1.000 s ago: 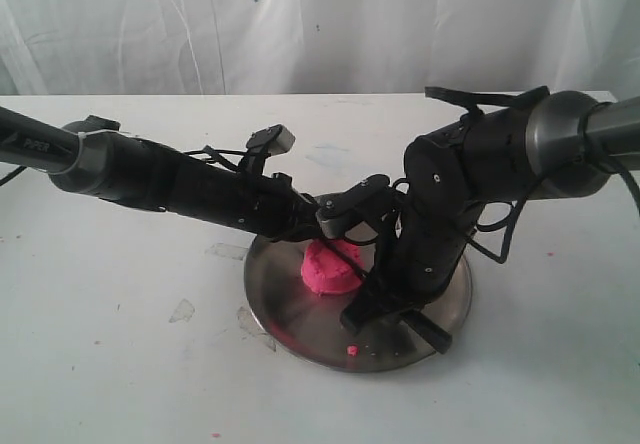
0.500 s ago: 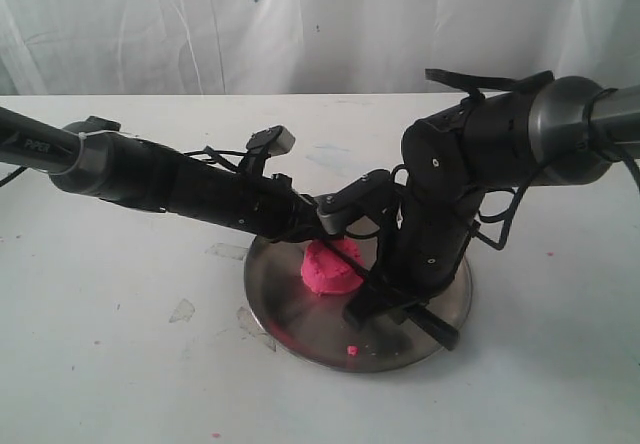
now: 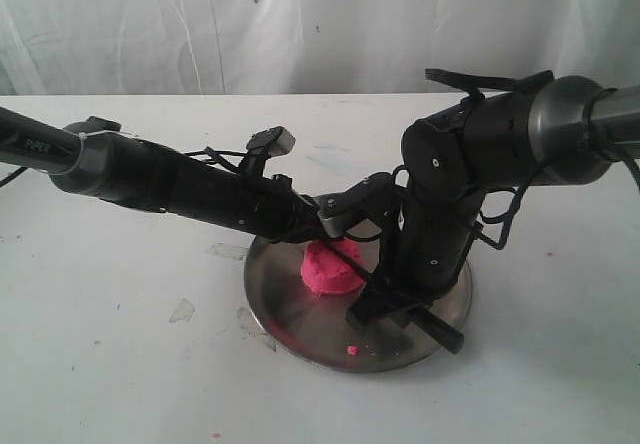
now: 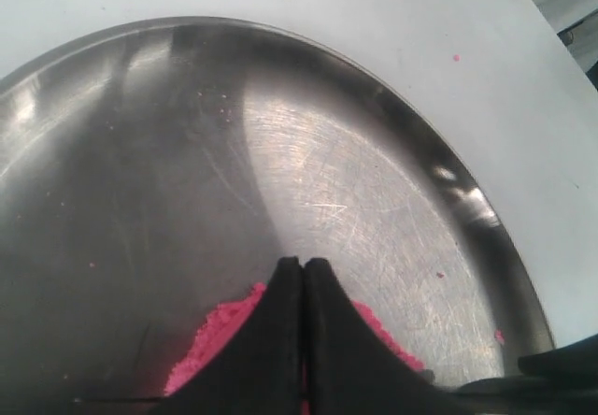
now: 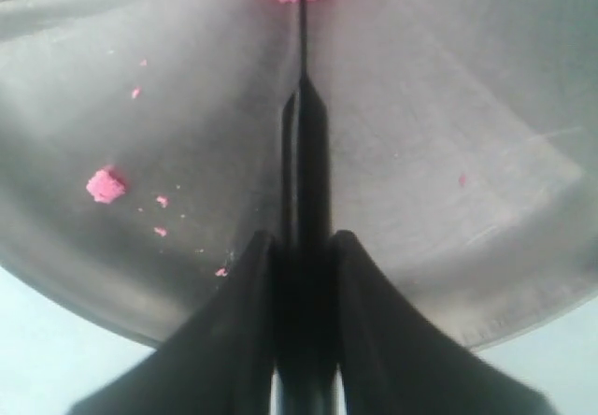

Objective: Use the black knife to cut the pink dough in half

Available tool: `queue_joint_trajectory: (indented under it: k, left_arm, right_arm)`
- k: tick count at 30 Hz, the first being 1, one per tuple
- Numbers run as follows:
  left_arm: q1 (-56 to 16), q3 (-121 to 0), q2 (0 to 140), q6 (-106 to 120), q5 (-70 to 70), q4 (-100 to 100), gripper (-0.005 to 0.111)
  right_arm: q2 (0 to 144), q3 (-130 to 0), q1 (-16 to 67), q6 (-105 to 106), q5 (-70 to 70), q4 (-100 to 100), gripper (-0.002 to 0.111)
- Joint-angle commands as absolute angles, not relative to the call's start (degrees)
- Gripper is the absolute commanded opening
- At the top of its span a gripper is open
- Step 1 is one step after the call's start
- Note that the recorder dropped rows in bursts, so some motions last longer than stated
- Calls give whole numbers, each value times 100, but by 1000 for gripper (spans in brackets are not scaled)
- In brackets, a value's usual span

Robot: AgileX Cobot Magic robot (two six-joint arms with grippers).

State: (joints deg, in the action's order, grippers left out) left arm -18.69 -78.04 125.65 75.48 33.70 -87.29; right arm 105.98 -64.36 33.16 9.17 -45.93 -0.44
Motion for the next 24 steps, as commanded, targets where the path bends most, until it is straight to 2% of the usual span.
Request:
queue_joint_trajectory:
  k: [1, 24]
  left_arm:
    - [-1895, -7730, 12593, 7575, 3085, -8426, 0]
    - [-1494, -7730, 12133, 7473, 3216, -8190, 0]
  right_arm:
    - [10576, -6467, 3312, 1011, -4710, -100, 0]
    - [10878, -7024, 3312, 1024, -4889, -87, 0]
